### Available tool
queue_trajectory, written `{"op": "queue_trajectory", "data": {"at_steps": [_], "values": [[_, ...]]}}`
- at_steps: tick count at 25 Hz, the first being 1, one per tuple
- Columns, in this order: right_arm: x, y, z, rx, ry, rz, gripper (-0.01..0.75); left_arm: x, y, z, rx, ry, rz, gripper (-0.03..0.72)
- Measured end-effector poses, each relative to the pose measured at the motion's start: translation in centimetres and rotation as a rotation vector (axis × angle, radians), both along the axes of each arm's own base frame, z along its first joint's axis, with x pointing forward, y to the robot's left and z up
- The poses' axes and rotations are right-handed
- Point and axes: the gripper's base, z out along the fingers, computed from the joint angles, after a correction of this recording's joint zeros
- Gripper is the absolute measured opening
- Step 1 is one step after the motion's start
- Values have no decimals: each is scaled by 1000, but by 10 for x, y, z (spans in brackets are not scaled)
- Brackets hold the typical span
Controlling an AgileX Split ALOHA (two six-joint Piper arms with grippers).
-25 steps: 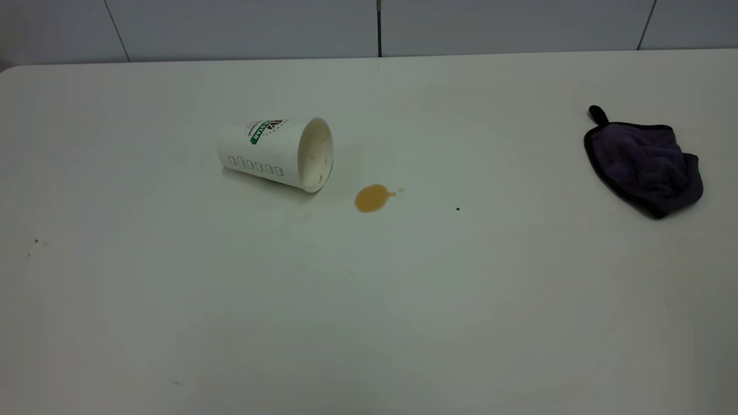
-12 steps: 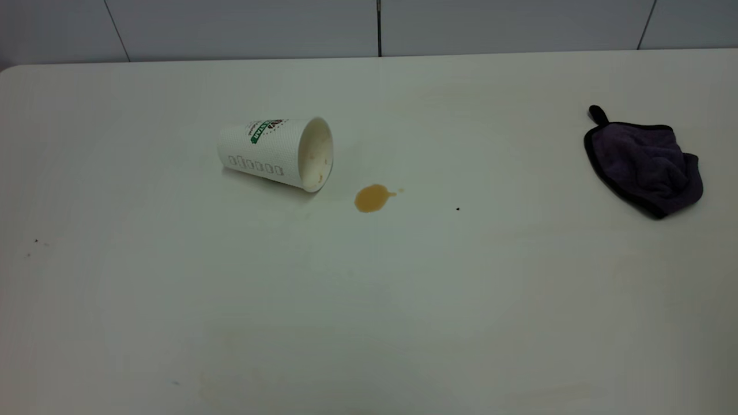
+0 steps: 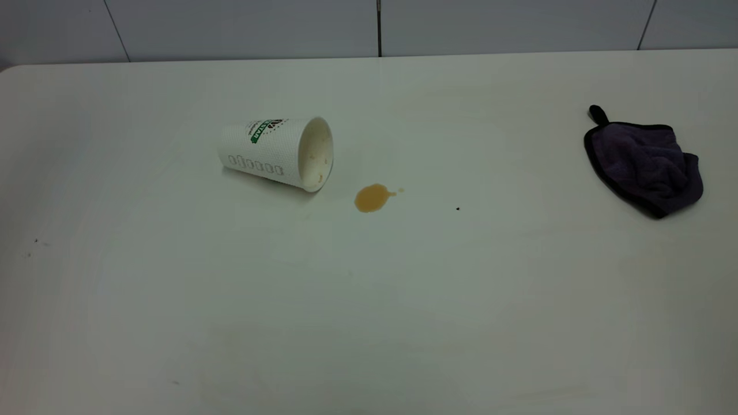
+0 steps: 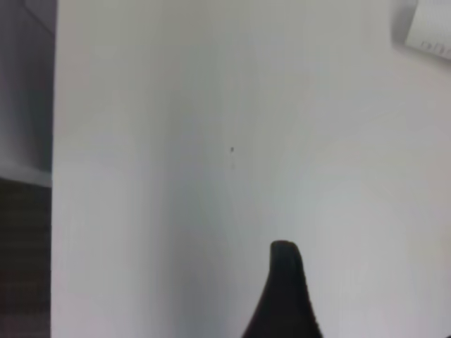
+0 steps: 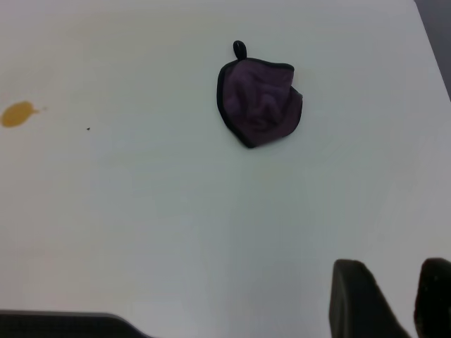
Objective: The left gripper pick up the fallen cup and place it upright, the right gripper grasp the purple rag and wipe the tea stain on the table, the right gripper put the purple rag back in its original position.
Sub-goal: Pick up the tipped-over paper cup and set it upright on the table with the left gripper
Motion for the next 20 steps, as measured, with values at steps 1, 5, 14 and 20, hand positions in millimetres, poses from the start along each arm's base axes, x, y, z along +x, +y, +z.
{"op": "queue_trajectory", "data": {"at_steps": [1, 5, 14, 20], "values": [[0, 0, 0, 0, 0, 0, 238, 13, -6, -6, 0, 10, -23, 659], [0, 0, 0, 0, 0, 0, 238, 59, -36, -24, 1, 38, -104, 659], [0, 0, 0, 0, 0, 0, 238, 131, -134, -93, 159, 135, -241, 656], [0, 0, 0, 0, 0, 0, 238, 147, -199, -143, 328, 147, -345, 647]]}}
